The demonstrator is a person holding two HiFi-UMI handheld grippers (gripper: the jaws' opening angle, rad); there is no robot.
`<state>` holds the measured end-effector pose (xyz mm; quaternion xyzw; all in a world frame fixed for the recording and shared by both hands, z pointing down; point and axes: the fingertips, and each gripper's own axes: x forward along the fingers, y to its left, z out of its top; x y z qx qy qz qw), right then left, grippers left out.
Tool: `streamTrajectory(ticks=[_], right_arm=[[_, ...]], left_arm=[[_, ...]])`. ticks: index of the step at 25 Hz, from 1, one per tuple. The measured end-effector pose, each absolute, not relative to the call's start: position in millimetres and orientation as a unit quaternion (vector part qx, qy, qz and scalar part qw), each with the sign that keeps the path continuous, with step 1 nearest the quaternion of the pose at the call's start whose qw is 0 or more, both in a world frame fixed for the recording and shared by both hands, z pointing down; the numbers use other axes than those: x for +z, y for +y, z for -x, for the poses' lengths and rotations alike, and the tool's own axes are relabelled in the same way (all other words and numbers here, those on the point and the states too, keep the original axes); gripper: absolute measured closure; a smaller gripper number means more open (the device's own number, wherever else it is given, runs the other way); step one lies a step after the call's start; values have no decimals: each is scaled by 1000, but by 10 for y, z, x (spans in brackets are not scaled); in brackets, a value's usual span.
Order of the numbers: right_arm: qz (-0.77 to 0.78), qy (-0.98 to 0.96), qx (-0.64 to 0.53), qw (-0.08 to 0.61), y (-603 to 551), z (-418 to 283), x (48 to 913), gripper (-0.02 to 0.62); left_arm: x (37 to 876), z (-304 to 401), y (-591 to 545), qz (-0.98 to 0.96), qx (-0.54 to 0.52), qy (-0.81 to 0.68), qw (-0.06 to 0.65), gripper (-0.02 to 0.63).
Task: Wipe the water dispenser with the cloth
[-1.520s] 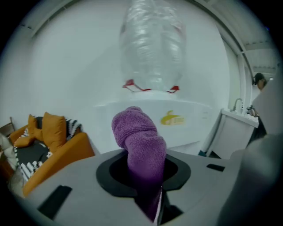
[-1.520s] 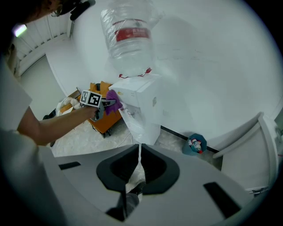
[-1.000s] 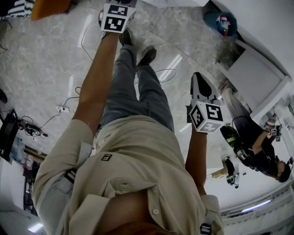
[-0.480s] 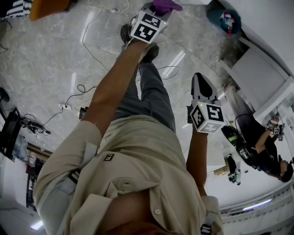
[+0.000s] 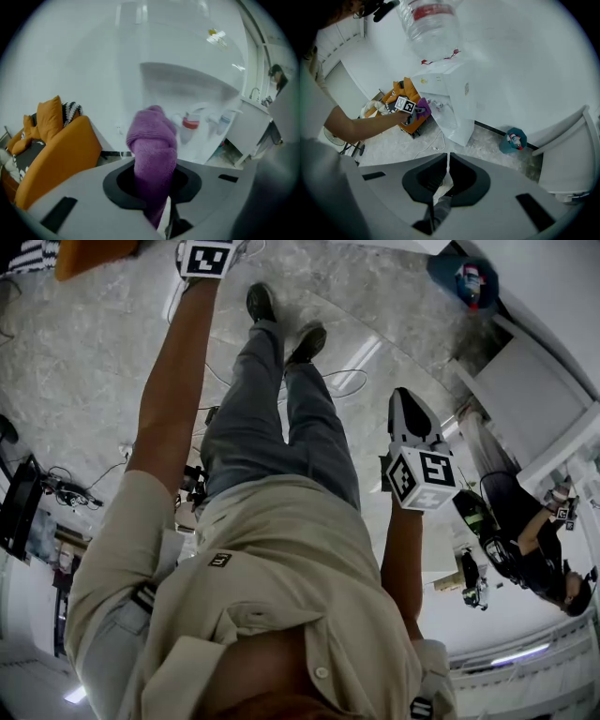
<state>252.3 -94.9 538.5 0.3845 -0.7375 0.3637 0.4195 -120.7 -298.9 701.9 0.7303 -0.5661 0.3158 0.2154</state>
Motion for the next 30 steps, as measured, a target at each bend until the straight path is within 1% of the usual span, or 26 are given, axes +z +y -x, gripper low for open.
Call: streamTrajectory(ticks=[2, 5, 9, 19, 22, 25, 27, 30], right_arm=[[-383, -737, 365, 422, -953, -2500, 5402, 568], [-383, -734, 366, 424, -959, -2483, 5427, 568], [-385, -731, 370, 426, -925, -2517, 5475, 568], [-413, -699, 396, 430, -705, -2877, 5668, 568], [-415, -697, 398, 428, -678, -2886, 5692, 568], [-416, -697, 399, 428, -651, -2884, 5712, 568], [-416, -696, 398, 429, -651, -2887, 5742, 568], [-414, -699, 392, 432, -657, -2892, 5823, 568]], left_arm=[[6984, 1364, -3056, -721, 296, -586, 222, 511], [7006, 1253, -3113, -724, 281, -587, 228, 511], [7116, 788, -3140, -744, 272, -563, 235, 512], [7393, -579, -3218, -802, 240, -481, 262, 512], [7463, -859, -3240, -811, 232, -467, 264, 512], [7529, -739, -3234, -803, 238, -487, 248, 512], [7583, -337, -3222, -780, 248, -528, 229, 512], [7617, 513, -3191, -730, 252, -602, 204, 512]])
